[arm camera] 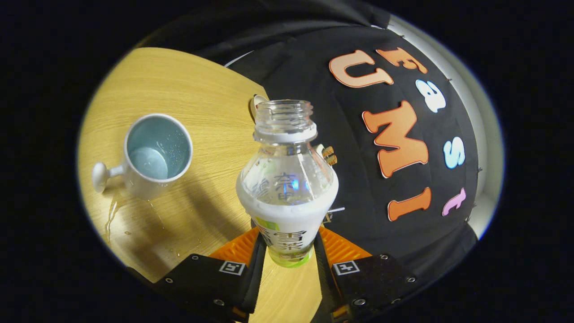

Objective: Take the bottle from table, then pour the juice into the cup, finally place the bottle on the coaster

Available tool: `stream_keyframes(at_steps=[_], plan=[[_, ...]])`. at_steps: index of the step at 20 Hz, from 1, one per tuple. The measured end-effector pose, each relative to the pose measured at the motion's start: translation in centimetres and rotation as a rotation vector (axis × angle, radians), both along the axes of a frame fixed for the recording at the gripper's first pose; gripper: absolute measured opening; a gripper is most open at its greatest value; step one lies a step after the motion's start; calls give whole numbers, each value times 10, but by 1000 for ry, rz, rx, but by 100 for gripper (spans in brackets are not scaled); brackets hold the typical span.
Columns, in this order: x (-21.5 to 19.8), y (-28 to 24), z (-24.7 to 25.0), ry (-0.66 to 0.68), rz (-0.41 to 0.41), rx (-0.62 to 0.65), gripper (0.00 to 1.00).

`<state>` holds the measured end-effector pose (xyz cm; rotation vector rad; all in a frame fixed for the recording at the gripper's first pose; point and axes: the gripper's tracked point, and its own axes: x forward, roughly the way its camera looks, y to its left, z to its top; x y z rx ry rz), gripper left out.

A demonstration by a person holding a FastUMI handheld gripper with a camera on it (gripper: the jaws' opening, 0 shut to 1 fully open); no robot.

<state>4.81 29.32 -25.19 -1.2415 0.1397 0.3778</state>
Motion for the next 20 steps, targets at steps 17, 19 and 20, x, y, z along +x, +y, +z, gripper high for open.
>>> stream_keyframes(at_steps=[17, 19, 20], plan=[[20, 23, 9, -207, 219, -379, 57], [19, 25, 12, -225, 235, -404, 57], [20, 25, 13, -229, 242, -416, 57]])
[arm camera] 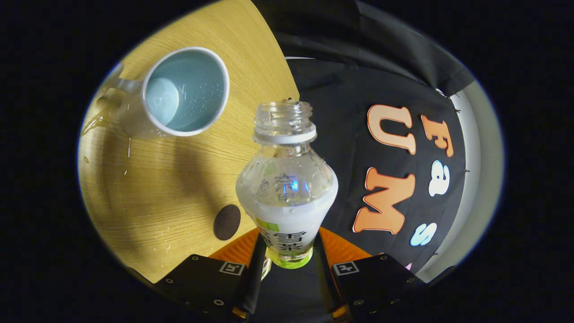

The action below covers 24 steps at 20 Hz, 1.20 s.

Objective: Take the bottle from table, then pour the juice into the cup, finally place the bottle on the coaster

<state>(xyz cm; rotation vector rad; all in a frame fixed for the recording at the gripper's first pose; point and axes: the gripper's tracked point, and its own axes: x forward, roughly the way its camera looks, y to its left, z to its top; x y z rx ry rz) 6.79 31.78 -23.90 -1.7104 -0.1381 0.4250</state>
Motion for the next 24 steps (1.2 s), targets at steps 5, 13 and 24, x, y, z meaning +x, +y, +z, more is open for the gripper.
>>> stream_keyframes(at_steps=[5, 13, 24], plan=[[2, 3, 6, -44, 32, -48, 57], [1, 8, 13, -69, 72, -99, 56], [-1, 15, 21, -101, 121, -159, 57]])
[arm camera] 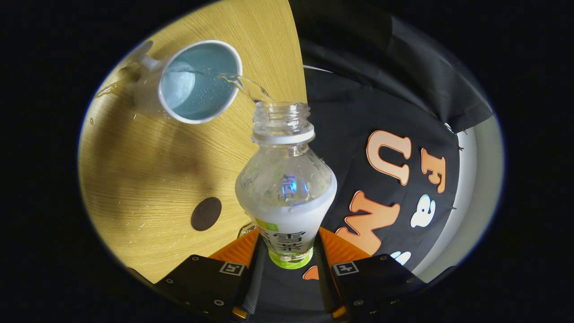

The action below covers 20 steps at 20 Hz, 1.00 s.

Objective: Take the bottle from table, then pour the juice into the cup, finally place the bottle on the coaster

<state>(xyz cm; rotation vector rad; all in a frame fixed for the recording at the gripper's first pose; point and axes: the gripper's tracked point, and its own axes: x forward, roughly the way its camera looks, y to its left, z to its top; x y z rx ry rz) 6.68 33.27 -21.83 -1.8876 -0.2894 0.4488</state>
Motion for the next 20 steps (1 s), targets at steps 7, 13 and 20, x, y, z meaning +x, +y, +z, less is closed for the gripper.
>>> stream_keyframes(at_steps=[7, 13, 20], plan=[[4, 3, 6, -20, 25, -46, 56], [11, 3, 15, -45, 33, -68, 56], [10, 7, 20, -63, 55, -102, 56]])
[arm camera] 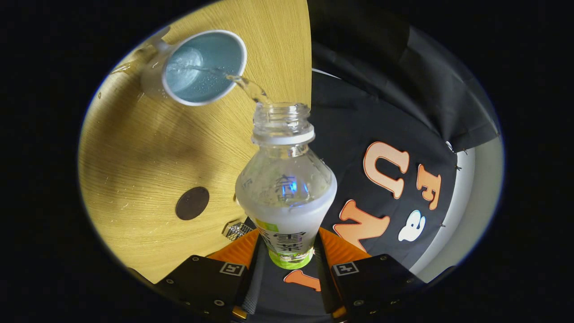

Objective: Take the bottle from table, then pour the juice into the cup, finally place the bottle on the coaster

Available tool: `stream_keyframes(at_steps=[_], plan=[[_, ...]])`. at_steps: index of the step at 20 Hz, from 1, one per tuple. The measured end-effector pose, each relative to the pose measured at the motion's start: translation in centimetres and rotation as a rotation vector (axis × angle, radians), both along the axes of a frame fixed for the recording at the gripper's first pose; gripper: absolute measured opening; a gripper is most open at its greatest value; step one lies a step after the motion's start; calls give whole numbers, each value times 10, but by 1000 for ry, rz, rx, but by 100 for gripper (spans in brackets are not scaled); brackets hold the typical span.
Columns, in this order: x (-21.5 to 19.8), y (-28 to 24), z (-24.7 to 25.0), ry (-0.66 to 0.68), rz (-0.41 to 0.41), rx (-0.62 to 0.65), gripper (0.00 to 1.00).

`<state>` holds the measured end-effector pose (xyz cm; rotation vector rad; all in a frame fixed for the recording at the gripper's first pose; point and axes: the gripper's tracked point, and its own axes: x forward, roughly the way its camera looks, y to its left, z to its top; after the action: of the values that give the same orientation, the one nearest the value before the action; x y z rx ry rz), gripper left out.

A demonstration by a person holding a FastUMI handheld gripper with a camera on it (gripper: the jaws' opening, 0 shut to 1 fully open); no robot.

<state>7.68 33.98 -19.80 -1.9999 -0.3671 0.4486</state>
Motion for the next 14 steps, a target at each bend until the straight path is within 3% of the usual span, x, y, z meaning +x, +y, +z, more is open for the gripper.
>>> stream_keyframes(at_steps=[14], plan=[[-2, 25, 20, -91, 95, -77, 56]])
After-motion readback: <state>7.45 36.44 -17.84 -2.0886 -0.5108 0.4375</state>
